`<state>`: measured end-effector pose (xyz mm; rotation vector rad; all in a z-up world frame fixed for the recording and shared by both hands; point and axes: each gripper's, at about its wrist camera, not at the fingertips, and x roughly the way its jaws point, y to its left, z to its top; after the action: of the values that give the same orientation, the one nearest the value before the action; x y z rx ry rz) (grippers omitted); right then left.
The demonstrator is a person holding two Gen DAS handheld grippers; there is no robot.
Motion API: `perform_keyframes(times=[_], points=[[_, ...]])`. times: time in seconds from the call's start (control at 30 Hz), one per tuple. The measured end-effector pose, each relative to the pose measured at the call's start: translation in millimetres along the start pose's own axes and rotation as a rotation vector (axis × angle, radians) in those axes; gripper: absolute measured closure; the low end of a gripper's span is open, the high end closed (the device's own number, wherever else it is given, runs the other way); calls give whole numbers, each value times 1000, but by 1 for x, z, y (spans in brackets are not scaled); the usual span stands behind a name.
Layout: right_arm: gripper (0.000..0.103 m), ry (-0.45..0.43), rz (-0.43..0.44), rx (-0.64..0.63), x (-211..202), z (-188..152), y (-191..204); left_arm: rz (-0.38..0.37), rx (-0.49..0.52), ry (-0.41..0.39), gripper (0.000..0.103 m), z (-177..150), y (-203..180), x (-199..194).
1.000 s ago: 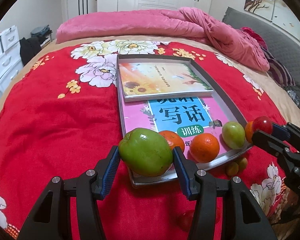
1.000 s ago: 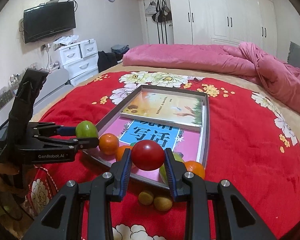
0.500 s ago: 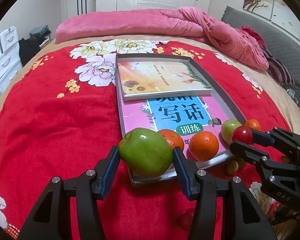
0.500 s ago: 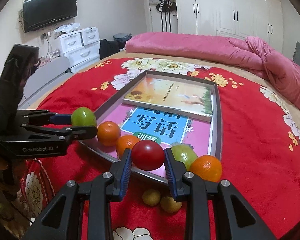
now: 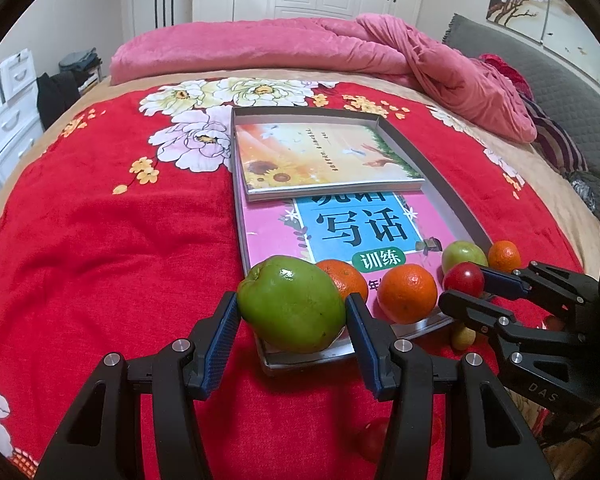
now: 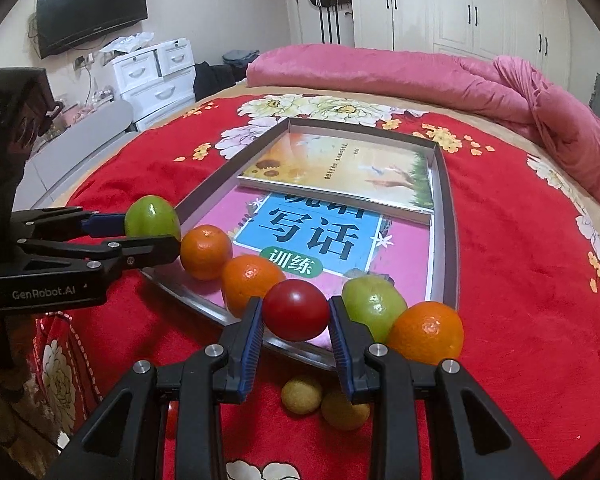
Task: Organize fruits
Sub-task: 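Carry the guava to the tray with the left tool while the right tool lowers the tomato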
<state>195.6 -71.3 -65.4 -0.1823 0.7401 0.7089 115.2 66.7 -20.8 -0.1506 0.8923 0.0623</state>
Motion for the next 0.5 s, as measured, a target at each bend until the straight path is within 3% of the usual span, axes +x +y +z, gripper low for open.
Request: perform_keyframes(times=[0.5], points=[[70, 7, 32, 35, -1, -1, -5, -31, -31, 24, 48, -1, 0, 10]])
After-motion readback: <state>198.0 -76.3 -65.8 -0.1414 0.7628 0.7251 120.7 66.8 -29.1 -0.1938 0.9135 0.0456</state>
